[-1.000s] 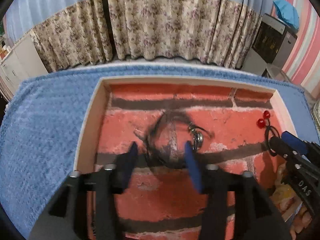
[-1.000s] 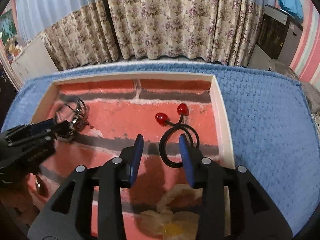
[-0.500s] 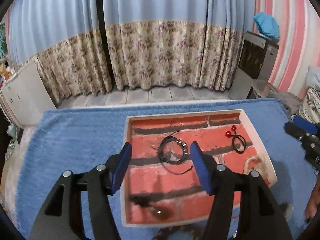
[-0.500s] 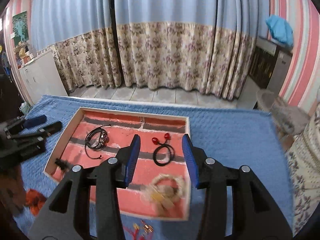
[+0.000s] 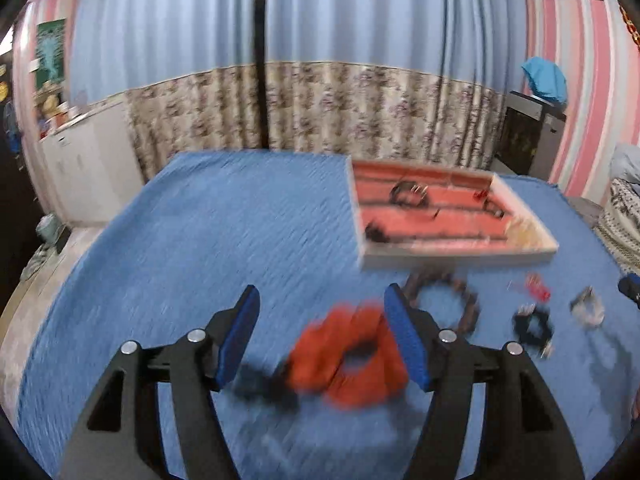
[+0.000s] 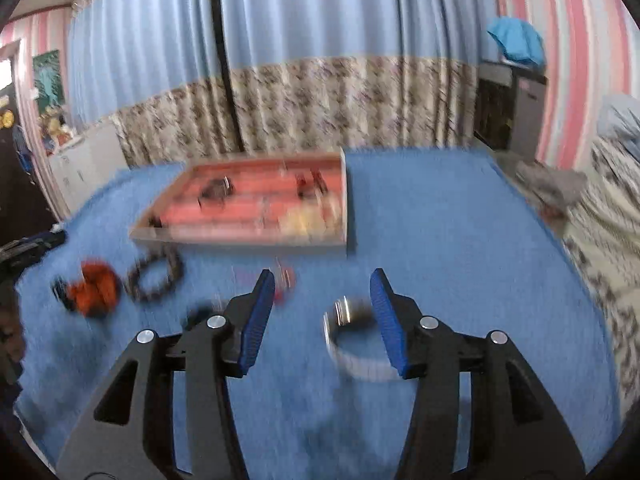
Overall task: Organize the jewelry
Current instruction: 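Withdraw both open tools from the tray toward the remaining jewelry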
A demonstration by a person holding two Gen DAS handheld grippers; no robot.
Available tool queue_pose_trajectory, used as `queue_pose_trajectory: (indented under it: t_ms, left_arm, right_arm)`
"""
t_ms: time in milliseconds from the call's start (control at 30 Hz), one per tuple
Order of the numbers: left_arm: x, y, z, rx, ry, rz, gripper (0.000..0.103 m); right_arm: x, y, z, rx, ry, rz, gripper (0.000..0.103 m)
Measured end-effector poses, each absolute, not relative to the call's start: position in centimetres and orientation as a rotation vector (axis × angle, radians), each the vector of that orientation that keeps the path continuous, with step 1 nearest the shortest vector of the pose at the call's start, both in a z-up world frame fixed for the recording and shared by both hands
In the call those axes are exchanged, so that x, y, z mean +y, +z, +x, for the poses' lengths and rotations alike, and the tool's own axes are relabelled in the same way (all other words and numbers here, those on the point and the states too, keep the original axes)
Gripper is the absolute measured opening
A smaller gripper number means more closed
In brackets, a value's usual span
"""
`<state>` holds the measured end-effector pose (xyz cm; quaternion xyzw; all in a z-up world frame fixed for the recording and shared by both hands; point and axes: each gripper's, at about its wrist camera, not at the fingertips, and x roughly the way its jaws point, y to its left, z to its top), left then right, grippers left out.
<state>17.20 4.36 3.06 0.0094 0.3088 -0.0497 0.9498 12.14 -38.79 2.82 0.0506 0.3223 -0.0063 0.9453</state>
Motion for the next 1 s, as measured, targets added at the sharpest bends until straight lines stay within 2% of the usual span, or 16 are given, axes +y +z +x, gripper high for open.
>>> queue_pose_trajectory:
  t_ms: [267, 600, 833, 1000]
  left_arm:
    - [4.7, 0.2, 12.6, 0.638, -0.113, 0.043, 0.064]
    - [7.2, 0.6, 14.1, 0.649, -0.063, 0.01, 0.064]
    - [1.2, 2.2, 16.7, 0.636, -0.192, 0.063, 0.064]
    - [-3.6, 1.4, 20.1, 0.682, -0.25, 0.07, 0.064]
  right_arm:
    - [-37.9, -0.6, 10.0, 0.725, -0.005, 0.166, 0.05]
    - [-37.0, 0.6, 10.9, 0.702, 0.003, 0.136, 0.05]
    - [-35.1, 2.1, 14.6, 0.692, 0.03, 0.103, 0.05]
    - [-34.1, 1.7, 18.8, 0.729, 0.022, 0.084, 0.05]
